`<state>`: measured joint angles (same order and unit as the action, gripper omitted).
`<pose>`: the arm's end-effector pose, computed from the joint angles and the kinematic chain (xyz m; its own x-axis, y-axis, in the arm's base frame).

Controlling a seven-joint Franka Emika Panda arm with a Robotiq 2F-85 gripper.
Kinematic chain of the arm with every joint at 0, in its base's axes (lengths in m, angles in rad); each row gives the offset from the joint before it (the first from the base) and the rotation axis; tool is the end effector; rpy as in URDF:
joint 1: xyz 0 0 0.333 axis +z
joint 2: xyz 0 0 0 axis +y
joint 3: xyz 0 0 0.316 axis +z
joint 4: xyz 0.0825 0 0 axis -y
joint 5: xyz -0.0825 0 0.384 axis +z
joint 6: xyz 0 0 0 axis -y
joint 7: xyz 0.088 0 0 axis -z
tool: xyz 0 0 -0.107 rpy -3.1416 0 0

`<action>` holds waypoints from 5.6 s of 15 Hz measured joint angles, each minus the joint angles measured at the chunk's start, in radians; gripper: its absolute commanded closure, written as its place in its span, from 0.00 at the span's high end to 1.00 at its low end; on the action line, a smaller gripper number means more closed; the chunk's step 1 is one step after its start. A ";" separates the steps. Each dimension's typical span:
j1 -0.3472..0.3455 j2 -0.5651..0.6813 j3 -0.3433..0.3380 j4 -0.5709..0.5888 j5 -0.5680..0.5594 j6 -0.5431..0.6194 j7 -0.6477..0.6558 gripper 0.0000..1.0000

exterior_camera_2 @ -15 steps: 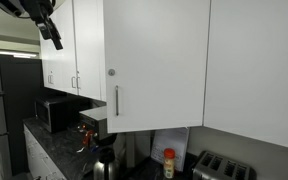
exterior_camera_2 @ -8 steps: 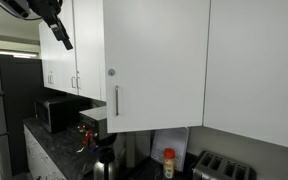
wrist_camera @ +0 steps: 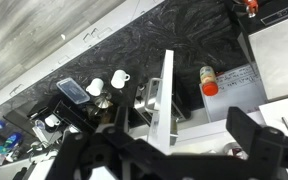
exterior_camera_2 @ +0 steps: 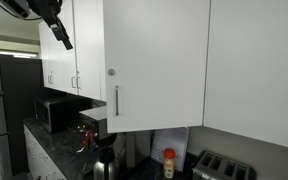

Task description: Close the second cabinet door

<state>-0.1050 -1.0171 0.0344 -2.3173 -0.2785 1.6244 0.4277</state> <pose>0.2367 -0.0385 0.6825 0.7971 -0.4445 0.4088 -0.5347 -0.8341 0.1356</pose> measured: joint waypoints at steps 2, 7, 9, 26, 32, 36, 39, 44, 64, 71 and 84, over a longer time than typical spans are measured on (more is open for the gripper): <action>-0.004 0.000 0.003 -0.001 0.000 0.003 0.003 1.00; -0.023 -0.017 0.004 -0.034 -0.024 0.074 -0.002 1.00; -0.023 -0.036 0.003 -0.059 -0.044 0.114 -0.019 1.00; -0.070 -0.043 -0.081 -0.189 -0.082 0.359 -0.132 1.00; -0.092 0.035 -0.081 -0.192 -0.082 0.448 -0.132 1.00; -0.096 0.084 -0.081 -0.192 -0.082 0.517 -0.133 1.00; -0.096 0.111 -0.080 -0.192 -0.082 0.564 -0.137 1.00; -0.095 0.131 -0.067 -0.191 -0.079 0.613 -0.141 1.00; -0.053 0.177 0.029 -0.158 -0.035 0.714 -0.197 1.00; -0.066 0.278 0.023 -0.097 -0.046 0.787 -0.227 1.00; -0.032 0.388 0.020 -0.032 -0.014 0.821 -0.271 1.00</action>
<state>-0.1371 -0.6292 0.0546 -2.3492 -0.2924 2.4452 0.1570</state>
